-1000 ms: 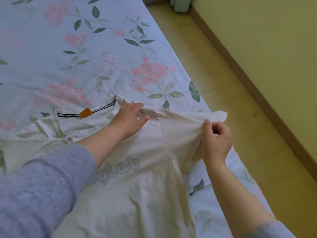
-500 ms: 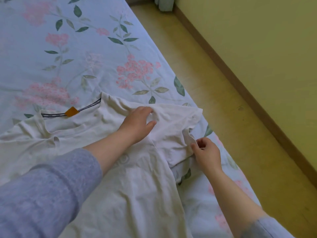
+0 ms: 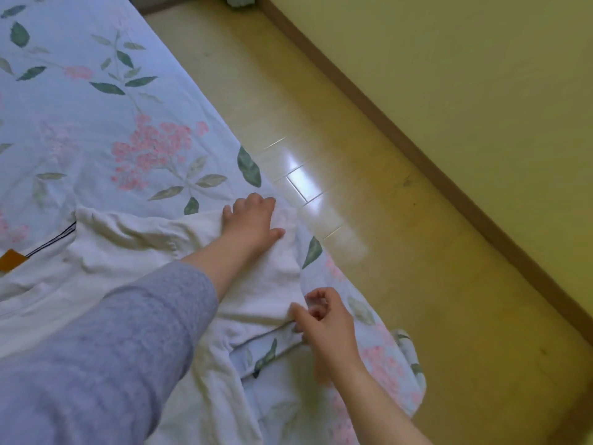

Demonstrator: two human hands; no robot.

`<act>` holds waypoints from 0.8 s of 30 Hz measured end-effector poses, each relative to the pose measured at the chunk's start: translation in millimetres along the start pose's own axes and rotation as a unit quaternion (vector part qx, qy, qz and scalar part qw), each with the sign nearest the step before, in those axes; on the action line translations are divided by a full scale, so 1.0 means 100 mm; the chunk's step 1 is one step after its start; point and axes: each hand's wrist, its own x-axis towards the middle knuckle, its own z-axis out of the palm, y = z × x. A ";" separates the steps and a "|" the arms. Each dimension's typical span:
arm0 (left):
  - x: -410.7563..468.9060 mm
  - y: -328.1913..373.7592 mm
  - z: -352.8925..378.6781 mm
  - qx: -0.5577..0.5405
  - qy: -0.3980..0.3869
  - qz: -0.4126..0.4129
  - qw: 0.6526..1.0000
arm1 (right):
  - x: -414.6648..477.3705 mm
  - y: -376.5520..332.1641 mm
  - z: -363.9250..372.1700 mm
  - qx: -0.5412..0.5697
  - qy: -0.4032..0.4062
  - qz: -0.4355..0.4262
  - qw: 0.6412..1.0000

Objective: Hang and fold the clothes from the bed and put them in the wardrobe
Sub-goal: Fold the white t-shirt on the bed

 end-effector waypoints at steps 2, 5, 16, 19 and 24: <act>0.12 0.08 -0.03 0.009 0.002 0.000 1.000 | 0.08 -0.02 -0.04 -0.002 -0.016 0.016 1.000; 0.26 0.22 -0.04 0.008 -0.010 -0.013 1.000 | 0.20 -0.06 -0.17 -0.006 -0.044 0.034 0.998; 0.29 0.45 -0.29 -0.251 0.133 0.044 0.958 | 0.22 -0.13 -0.41 -0.055 0.065 -0.070 0.994; 0.33 0.43 -0.39 -0.269 0.113 0.050 0.955 | 0.29 -0.19 -0.42 -0.087 0.043 -0.017 0.995; 0.29 0.40 -0.41 -0.293 0.161 0.063 0.940 | 0.34 -0.26 -0.43 -0.046 0.055 -0.016 0.997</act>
